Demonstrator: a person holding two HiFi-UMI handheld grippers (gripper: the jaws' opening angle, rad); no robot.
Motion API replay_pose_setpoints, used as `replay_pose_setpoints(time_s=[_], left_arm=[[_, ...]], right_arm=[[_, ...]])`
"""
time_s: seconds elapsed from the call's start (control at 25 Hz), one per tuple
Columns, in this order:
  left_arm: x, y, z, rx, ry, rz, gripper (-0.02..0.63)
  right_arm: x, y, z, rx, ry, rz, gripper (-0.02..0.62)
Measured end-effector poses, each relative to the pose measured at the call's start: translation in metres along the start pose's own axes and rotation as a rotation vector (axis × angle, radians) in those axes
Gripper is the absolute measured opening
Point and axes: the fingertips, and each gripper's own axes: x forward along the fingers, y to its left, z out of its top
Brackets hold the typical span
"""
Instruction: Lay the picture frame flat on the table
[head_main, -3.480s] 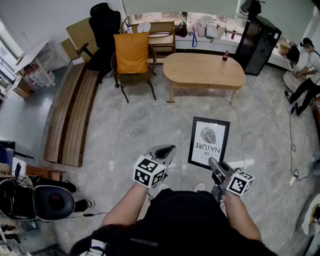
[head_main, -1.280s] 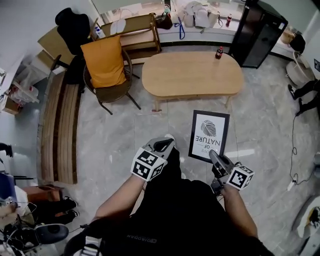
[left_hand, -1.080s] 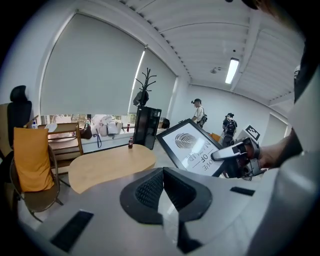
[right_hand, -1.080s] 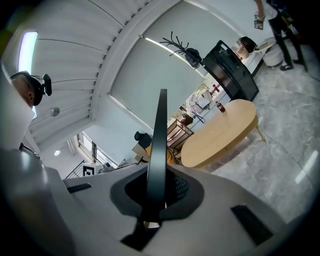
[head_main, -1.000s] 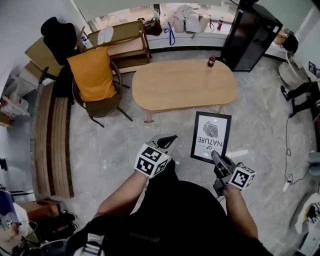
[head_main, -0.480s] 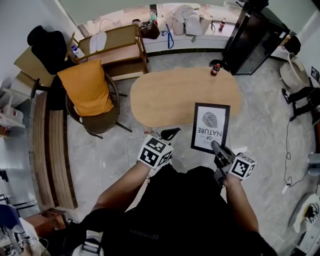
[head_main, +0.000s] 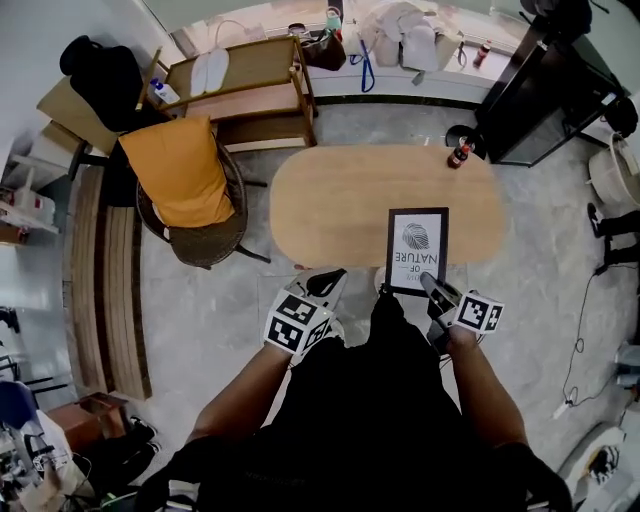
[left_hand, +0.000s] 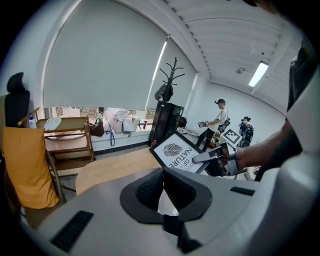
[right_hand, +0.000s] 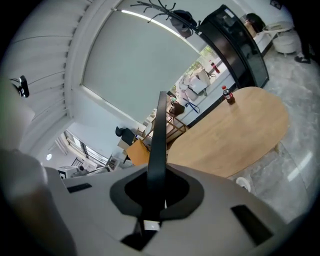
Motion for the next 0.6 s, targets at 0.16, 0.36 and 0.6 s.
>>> replay_pose_setpoints(time_s=[0.16, 0.36, 0.6], left_arm=[[0.03, 0.031, 0.015, -0.064, 0.021, 0.088, 0.006], [0.082, 0.057, 0.046, -0.129, 0.04, 0.182, 0.006], [0.116, 0.069, 0.042, -0.212, 0.104, 0.256, 0.006]], right_arm=[[0.052, -0.062, 0.032, -0.049, 0.056, -0.04, 0.009], [0.127, -0.152, 0.066, 0.053, 0.126, -0.061, 0.009], [0.225, -0.252, 0.084, 0.033, 0.275, -0.159, 0.009]])
